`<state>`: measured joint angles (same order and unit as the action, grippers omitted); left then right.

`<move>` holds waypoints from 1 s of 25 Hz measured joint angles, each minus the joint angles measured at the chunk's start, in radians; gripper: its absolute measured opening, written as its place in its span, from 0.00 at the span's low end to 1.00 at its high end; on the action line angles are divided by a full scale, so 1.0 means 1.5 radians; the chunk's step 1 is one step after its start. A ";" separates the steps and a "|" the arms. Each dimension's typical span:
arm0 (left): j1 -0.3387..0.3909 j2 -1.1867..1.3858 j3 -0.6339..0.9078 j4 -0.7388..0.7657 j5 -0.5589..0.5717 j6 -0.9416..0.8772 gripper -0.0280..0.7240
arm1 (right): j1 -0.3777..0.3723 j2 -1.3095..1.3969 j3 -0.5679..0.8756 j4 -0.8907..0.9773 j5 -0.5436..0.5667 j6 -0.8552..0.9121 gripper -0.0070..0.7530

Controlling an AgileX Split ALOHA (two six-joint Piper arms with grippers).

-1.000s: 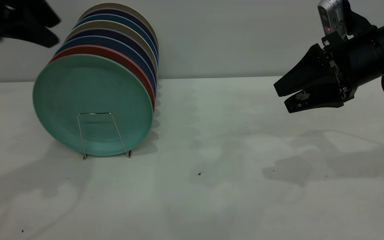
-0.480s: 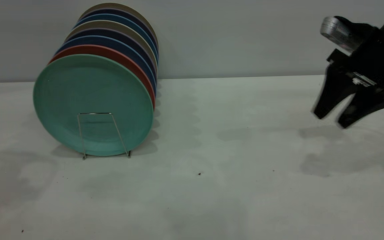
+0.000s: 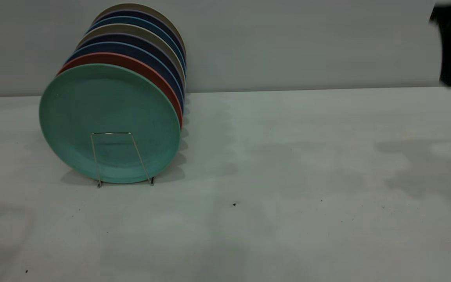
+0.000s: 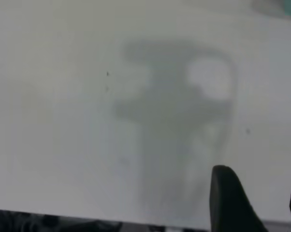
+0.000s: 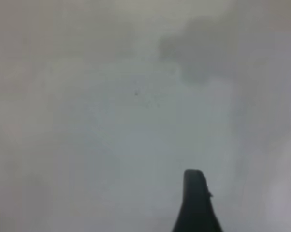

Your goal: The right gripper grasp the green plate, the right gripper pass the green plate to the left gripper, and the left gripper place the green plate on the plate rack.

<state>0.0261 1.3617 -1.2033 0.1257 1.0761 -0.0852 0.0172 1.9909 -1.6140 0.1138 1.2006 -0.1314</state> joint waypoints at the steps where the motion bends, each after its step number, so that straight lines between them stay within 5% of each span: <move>1: 0.000 -0.021 0.005 -0.009 0.008 0.011 0.49 | 0.003 -0.031 0.020 0.000 0.000 0.000 0.76; 11: 0.000 -0.341 0.180 -0.037 0.025 0.057 0.61 | 0.062 -0.398 0.316 0.003 0.013 -0.025 0.76; 25: -0.001 -0.722 0.338 -0.065 0.057 0.038 0.66 | 0.062 -0.971 0.545 0.006 0.027 -0.052 0.76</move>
<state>0.0252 0.2789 -0.6969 0.0285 1.1615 -0.0282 0.1098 0.5349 -0.7969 0.1223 1.2406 -0.2098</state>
